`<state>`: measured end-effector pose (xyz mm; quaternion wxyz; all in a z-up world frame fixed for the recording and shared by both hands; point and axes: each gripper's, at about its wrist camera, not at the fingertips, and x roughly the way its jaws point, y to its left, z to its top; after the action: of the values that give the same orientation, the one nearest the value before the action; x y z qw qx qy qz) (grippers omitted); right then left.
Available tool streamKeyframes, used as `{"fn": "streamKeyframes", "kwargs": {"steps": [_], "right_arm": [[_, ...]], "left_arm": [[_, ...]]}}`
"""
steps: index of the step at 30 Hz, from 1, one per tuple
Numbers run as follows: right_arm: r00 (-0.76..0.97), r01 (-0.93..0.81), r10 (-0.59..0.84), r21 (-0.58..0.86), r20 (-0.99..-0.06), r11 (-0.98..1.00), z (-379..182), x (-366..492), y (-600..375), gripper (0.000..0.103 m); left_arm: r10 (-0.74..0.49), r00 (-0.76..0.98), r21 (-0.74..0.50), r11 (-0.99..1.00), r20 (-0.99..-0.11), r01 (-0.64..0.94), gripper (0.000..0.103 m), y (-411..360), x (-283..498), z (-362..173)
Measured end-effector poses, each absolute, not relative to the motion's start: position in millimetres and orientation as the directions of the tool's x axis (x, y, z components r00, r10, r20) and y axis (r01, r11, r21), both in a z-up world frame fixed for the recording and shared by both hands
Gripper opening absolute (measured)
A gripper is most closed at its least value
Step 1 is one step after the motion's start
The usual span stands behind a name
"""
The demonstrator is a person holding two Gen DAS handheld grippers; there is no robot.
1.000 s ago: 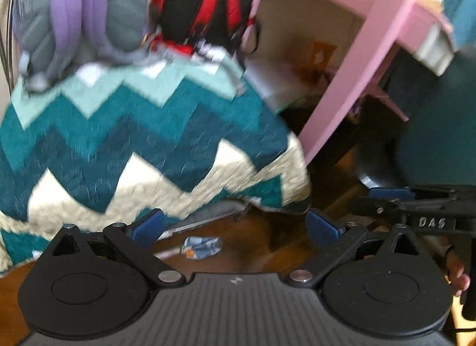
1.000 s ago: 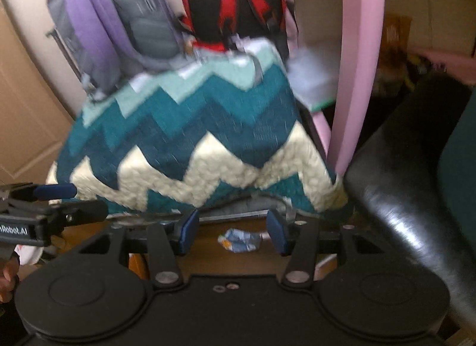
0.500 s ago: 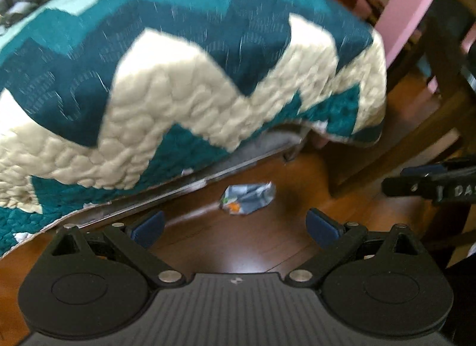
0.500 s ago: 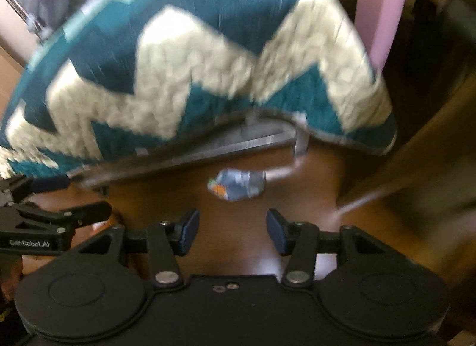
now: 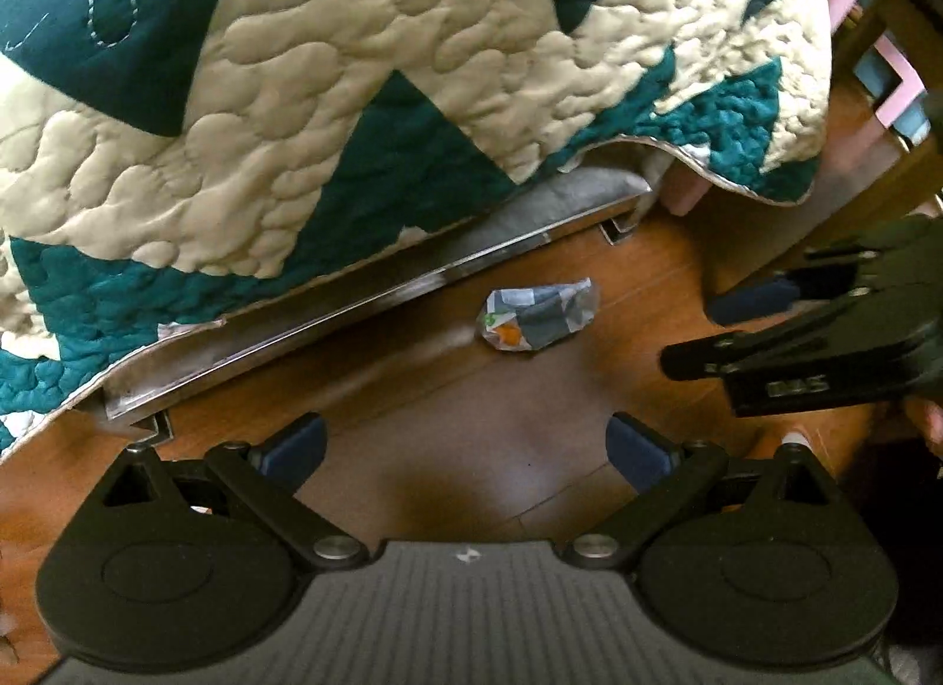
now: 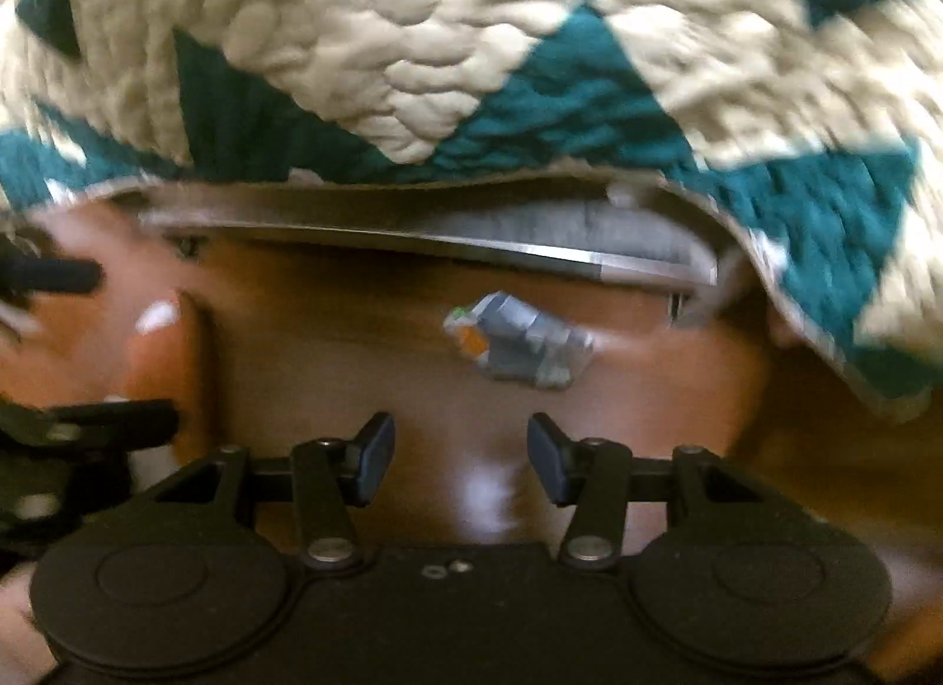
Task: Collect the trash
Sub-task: 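Move both tools back down toward the grey crumpled wrapper on the floor, then grasp the grey crumpled wrapper with the right gripper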
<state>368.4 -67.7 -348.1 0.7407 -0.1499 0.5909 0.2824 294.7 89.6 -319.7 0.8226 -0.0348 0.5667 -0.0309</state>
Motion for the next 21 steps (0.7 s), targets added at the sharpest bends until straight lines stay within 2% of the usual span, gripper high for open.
{"fn": "streamKeyframes", "kwargs": {"steps": [10, 15, 21], "right_arm": [[0.201, -0.803, 0.135, -0.085, -0.97, 0.59, -428.1, 391.5, -25.8, 0.05], [0.191, -0.805, 0.116, -0.088, -0.975, 0.586, -463.0, 408.4, -25.3, 0.05], [0.207, -0.838, 0.089, -0.129, -0.974, 0.53, -495.8, 413.2, -22.5, 0.048]], "left_arm": [[-0.145, 0.373, -0.149, 0.989, -0.916, 0.019, 0.102, 79.9, 314.6, -311.3], [-0.172, 0.334, -0.155, 0.985, -0.927, 0.077, 0.102, 70.8, 321.8, -314.2], [-0.195, 0.277, -0.187, 0.981, -0.941, 0.053, 0.102, 70.8, 329.7, -328.4]]}}
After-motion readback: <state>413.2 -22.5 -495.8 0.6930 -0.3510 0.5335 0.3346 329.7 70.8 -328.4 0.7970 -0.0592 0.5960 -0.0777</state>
